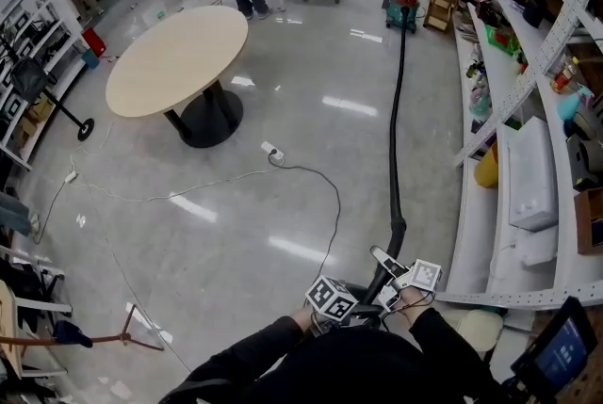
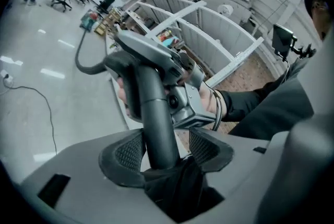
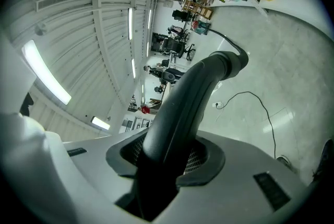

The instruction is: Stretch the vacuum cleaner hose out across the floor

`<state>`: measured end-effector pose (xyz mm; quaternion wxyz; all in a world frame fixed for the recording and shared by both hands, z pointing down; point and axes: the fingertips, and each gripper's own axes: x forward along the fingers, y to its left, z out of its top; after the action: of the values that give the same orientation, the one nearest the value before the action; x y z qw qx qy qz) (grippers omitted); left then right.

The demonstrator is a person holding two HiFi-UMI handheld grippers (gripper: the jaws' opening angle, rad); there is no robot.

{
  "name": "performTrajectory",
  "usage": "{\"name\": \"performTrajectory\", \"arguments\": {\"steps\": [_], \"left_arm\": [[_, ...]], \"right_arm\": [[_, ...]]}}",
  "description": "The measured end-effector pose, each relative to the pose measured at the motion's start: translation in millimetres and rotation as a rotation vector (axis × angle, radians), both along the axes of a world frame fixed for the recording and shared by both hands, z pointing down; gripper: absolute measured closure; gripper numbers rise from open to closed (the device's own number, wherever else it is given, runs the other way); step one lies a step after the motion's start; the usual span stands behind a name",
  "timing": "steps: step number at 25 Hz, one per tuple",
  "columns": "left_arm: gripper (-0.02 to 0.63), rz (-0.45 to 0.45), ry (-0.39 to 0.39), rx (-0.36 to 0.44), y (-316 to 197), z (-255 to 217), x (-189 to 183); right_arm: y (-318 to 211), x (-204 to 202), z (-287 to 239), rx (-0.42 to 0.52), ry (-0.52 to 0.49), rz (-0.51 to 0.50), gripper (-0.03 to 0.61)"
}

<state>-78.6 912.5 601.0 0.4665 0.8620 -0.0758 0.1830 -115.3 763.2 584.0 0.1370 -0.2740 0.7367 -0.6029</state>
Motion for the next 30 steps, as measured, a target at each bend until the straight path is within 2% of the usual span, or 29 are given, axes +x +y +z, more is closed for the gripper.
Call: {"name": "performTrajectory", "arguments": {"steps": [1,2,5,10,12,14,16,21,22,23,24,25,27,28,30], "left_arm": [[0.346,0.028,-0.007,0.003,3.8,1.2,-1.5],[0.422,0.047,-0.029,0.009,5.9,4.6,-4.3],[0.436,0.096,-0.104,0.027,12.0,19.1,-17.4],[0.436,0.208,-0.196,0.026,25.8,39.3,-35.4],[0.436,0.206,-0.214,0.002,26.0,45.2,-34.9],[0.436,0.173,-0.253,-0.013,19.0,57.1,-33.0],[0.437,0.161,-0.329,-0.002,10.0,78.3,-32.3],[0.439,0.260,-0.572,0.074,-12.1,154.8,-37.0],[0.439,0.295,-0.618,0.074,-13.4,169.7,-38.1],[0.439,0.334,-0.656,0.036,-8.5,185.3,-37.8],[0.439,0.366,-0.683,-0.009,-5.4,204.3,-34.3],[0.439,0.377,-0.702,-0.003,-15.2,229.3,-25.2],[0.439,0.367,-0.725,0.103,-53.4,291.6,3.2],[0.439,0.375,-0.735,0.117,-59.9,322.6,16.2],[0.439,0.439,-0.751,0.031,-34.5,367.5,29.8]], "right_arm": [[-0.1,-8.1,-0.8,0.004,0.001,-0.006,0.417],[1.3,-14.5,2.4,-0.004,0.022,-0.015,0.417],[10.0,-21.5,24.0,-0.044,0.128,-0.042,0.417],[27.6,-22.4,56.1,-0.099,0.092,-0.072,0.417],[37.9,-23.8,64.6,-0.116,0.093,-0.095,0.377],[50.0,-18.6,74.7,-0.134,0.097,-0.118,0.296],[66.2,-0.7,90.5,-0.171,0.102,-0.121,0.282],[106.7,65.1,145.5,-0.310,0.080,-0.015,0.284],[114.6,78.4,156.9,-0.333,0.088,0.010,0.284],[121.5,91.1,167.8,-0.347,0.103,0.027,0.284],[125.0,103.8,179.3,-0.350,0.123,0.035,0.284],[123.0,116.9,193.5,-0.346,0.140,0.038,0.284],[107.0,144.7,233.1,-0.331,0.161,0.036,0.284],[102.5,157.3,254.7,-0.338,0.165,0.031,0.284],[111.0,172.6,285.4,-0.391,0.163,0.025,0.284]]}}
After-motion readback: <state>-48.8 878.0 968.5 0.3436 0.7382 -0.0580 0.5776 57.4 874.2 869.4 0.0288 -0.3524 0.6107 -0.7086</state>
